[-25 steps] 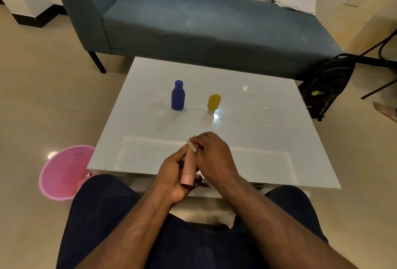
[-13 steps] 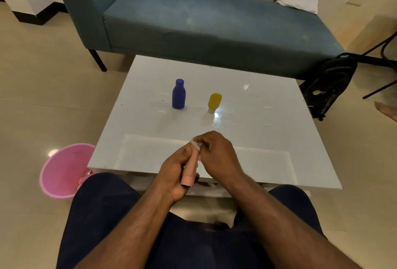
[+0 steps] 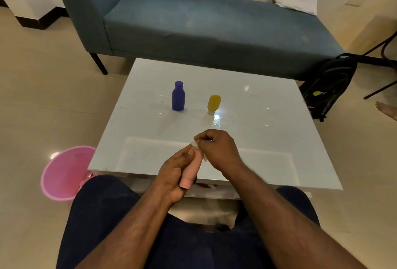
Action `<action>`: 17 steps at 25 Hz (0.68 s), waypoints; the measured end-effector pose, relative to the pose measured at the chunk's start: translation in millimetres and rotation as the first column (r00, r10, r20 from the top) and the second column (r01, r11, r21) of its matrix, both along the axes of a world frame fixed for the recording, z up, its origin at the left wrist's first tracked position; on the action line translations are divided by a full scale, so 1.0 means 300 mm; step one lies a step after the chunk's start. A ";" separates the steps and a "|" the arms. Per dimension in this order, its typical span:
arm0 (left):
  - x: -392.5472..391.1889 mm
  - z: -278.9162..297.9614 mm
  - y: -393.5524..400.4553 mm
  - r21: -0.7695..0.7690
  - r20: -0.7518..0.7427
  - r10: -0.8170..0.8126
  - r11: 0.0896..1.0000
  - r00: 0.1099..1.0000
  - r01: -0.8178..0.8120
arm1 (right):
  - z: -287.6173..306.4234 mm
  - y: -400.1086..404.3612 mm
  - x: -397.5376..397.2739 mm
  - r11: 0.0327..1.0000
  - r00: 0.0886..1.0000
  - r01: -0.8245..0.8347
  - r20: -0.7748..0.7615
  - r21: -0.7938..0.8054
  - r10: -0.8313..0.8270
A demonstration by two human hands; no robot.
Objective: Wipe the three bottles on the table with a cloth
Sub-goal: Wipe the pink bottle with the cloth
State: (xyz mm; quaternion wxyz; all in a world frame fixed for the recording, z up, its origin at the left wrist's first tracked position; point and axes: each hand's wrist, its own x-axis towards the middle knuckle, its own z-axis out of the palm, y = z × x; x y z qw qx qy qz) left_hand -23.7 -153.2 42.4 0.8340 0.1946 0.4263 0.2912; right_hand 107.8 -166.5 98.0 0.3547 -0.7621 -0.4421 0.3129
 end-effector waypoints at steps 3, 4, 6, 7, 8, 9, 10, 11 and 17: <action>0.004 -0.002 0.004 0.056 -0.043 0.029 0.998 0.999 -0.026 | -0.005 -0.030 0.014 0.997 0.979 0.078 -0.189 -0.005 -0.078; 0.006 -0.002 0.003 0.086 -0.077 0.030 0.996 0.997 -0.023 | -0.010 -0.046 0.018 0.996 0.982 0.091 -0.166 0.007 -0.089; 0.015 -0.002 -0.007 0.174 -0.143 -0.007 0.984 0.990 0.032 | -0.017 -0.074 0.024 0.991 0.985 0.132 -0.117 0.026 -0.128; 0.021 0.000 -0.017 0.226 -0.174 -0.039 0.971 0.984 0.078 | -0.019 -0.081 0.030 0.987 0.983 0.157 -0.102 0.028 -0.153; 0.024 0.006 -0.027 0.284 -0.213 -0.072 0.950 0.975 0.132 | -0.018 -0.082 0.036 0.984 0.981 0.174 -0.094 0.023 -0.171; 0.025 0.009 -0.036 0.345 -0.268 -0.097 0.919 0.959 0.189 | -0.016 -0.079 0.042 0.984 0.980 0.180 -0.085 0.009 -0.179; 0.025 0.013 -0.043 0.396 -0.320 -0.106 0.888 0.942 0.234 | -0.009 -0.076 0.046 0.984 0.981 0.176 -0.077 -0.008 -0.176; 0.024 0.016 -0.045 0.429 -0.352 -0.093 0.868 0.931 0.249 | 0.000 -0.074 0.047 0.988 0.986 0.155 -0.064 -0.018 -0.156; 0.019 0.037 -0.035 0.281 -0.169 -0.049 0.955 0.984 0.096 | 0.024 -0.062 0.051 0.999 0.999 -0.011 -0.034 0.031 0.012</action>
